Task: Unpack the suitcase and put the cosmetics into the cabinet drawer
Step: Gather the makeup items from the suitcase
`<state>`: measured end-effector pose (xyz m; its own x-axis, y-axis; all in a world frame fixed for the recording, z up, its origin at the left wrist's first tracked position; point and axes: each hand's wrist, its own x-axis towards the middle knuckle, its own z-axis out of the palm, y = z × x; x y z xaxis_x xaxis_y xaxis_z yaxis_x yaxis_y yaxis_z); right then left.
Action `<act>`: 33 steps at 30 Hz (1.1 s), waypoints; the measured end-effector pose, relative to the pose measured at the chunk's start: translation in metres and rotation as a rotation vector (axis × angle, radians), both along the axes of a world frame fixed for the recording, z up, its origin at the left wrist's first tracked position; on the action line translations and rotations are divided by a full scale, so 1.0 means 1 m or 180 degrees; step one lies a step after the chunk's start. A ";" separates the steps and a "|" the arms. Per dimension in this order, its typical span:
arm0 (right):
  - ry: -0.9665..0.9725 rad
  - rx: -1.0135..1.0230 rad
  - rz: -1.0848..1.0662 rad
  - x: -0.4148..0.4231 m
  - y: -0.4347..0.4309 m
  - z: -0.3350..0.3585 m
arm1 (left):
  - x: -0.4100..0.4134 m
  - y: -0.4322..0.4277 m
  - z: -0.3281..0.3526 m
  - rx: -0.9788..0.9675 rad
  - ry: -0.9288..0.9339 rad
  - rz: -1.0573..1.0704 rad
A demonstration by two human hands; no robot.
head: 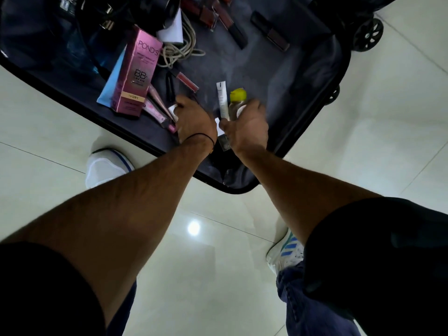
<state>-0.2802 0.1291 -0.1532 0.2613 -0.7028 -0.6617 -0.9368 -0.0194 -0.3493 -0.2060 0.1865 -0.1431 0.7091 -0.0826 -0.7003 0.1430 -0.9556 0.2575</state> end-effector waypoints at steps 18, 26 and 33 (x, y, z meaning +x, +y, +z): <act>-0.0663 0.0084 0.0087 -0.030 0.005 -0.005 | -0.001 0.039 0.015 -0.0678 0.0236 0.0482; -0.0155 -0.0094 0.1414 -0.008 0.013 0.006 | -0.003 0.036 0.016 -0.0626 0.0928 0.0817; -0.0065 0.0066 0.1249 -0.001 0.002 0.012 | -0.025 0.030 0.014 -0.0596 0.1265 0.0989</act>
